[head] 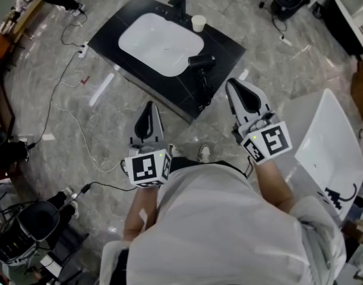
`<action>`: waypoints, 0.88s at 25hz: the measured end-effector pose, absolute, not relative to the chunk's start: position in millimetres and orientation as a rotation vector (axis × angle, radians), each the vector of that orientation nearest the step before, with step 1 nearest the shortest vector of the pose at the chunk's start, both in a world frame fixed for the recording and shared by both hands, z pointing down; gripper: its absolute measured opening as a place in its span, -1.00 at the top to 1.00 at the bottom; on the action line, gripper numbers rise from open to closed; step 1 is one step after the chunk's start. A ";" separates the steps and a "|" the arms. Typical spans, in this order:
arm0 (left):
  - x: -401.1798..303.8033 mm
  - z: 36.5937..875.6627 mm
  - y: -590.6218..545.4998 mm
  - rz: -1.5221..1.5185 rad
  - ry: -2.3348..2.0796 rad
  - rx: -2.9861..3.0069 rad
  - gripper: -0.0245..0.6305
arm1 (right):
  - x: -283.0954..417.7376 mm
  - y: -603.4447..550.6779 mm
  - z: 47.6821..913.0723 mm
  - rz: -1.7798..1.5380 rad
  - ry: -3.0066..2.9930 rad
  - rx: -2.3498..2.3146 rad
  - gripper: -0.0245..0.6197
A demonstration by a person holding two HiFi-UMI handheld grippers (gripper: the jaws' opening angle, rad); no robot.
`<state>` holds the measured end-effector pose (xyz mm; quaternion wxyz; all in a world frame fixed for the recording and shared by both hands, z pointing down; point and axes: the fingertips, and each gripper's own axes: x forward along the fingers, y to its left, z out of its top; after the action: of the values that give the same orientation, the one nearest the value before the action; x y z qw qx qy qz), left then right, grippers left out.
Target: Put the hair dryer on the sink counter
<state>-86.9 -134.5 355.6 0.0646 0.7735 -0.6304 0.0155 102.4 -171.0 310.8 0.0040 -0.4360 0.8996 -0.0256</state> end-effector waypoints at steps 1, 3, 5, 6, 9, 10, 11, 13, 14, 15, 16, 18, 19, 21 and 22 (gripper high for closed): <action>-86.2 355.2 -134.7 0.045 -1.902 2.336 0.92 | 104.3 -169.3 304.3 -0.056 2.811 -1.367 0.80; -85.4 355.4 -135.1 0.045 -1.901 2.334 0.92 | 109.3 -166.7 293.4 -0.017 2.794 -1.372 0.80; -84.7 355.8 -134.4 0.049 -1.902 2.332 0.92 | 115.8 -164.0 284.9 0.007 2.774 -1.382 0.80; -84.2 356.0 -133.7 0.053 -1.902 2.332 0.92 | 119.3 -162.4 281.3 0.012 2.762 -1.386 0.80; -83.7 356.2 -131.7 0.056 -1.903 2.334 0.92 | 126.0 -158.6 273.2 -0.010 2.725 -1.383 0.80; -83.6 356.1 -131.0 0.056 -1.903 2.334 0.92 | 126.3 -157.4 271.3 -0.025 2.719 -1.373 0.80; -83.1 356.0 -130.2 0.057 -1.902 2.333 0.92 | 125.7 -155.9 269.6 -0.033 2.718 -1.363 0.80; -81.2 356.3 -128.8 0.059 -1.898 2.334 0.92 | 122.9 -152.2 267.1 -0.026 2.728 -1.351 0.80; -79.9 356.6 -128.1 0.060 -1.896 2.335 0.92 | 121.5 -150.1 266.1 -0.018 2.731 -1.346 0.80; -78.6 357.0 -127.4 0.061 -1.895 2.338 0.92 | 120.7 -148.0 265.4 -0.008 2.733 -1.342 0.80; -77.3 357.7 -126.3 0.064 -1.894 2.340 0.92 | 120.6 -145.8 265.1 0.001 2.734 -1.342 0.80; -76.1 359.0 -123.9 0.069 -1.892 2.344 0.92 | 121.4 -141.6 264.4 0.012 2.734 -1.342 0.80; -76.4 359.2 -122.9 0.070 -1.893 2.343 0.92 | 121.6 -140.4 263.5 0.017 2.734 -1.341 0.80; -78.7 357.8 -121.9 0.068 -1.901 2.343 0.92 | 121.4 -140.2 260.1 0.030 2.729 -1.341 0.80; -80.1 356.6 -122.1 0.064 -1.904 2.344 0.92 | 120.9 -140.7 257.8 0.038 2.725 -1.341 0.80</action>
<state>-80.1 -122.1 356.6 0.0603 0.7746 -0.6293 0.0213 120.9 -140.7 257.8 0.0523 -0.4409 0.8959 0.0126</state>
